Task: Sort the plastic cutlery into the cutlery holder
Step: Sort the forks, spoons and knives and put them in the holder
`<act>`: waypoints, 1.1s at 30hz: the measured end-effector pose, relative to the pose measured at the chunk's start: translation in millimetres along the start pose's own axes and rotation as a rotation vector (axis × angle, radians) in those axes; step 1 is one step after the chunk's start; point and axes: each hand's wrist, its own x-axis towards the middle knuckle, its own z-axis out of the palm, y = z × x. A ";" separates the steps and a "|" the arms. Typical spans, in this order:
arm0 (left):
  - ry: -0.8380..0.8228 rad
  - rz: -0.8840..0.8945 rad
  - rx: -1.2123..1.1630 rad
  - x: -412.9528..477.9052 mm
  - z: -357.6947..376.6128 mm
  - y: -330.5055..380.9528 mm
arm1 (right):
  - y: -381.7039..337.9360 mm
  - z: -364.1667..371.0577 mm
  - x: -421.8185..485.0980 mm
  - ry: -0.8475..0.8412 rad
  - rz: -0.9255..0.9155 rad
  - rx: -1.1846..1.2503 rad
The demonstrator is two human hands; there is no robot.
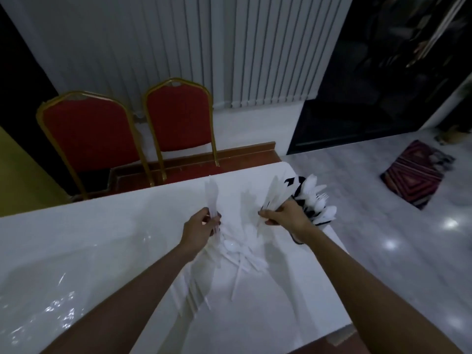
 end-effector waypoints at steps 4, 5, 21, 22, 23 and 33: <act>0.042 0.093 -0.037 31.6 47.5 55.6 | -27.6 -73.3 14.0 0.200 -0.068 -0.072; 0.041 0.105 -0.053 37.6 61.0 66.1 | -28.2 -90.0 20.3 0.232 -0.068 -0.101; 0.035 0.063 -0.028 95.8 212.8 100.2 | 6.1 -184.0 110.1 0.296 -0.061 -0.254; 0.038 0.071 0.011 96.4 217.4 100.8 | 7.3 -185.1 112.4 0.263 -0.070 -0.253; 0.040 0.086 0.052 96.5 221.9 101.7 | 8.7 -185.4 114.6 0.226 -0.083 -0.276; -0.029 0.233 0.465 95.4 243.7 94.9 | 21.8 -177.5 127.5 -0.001 -0.189 -0.567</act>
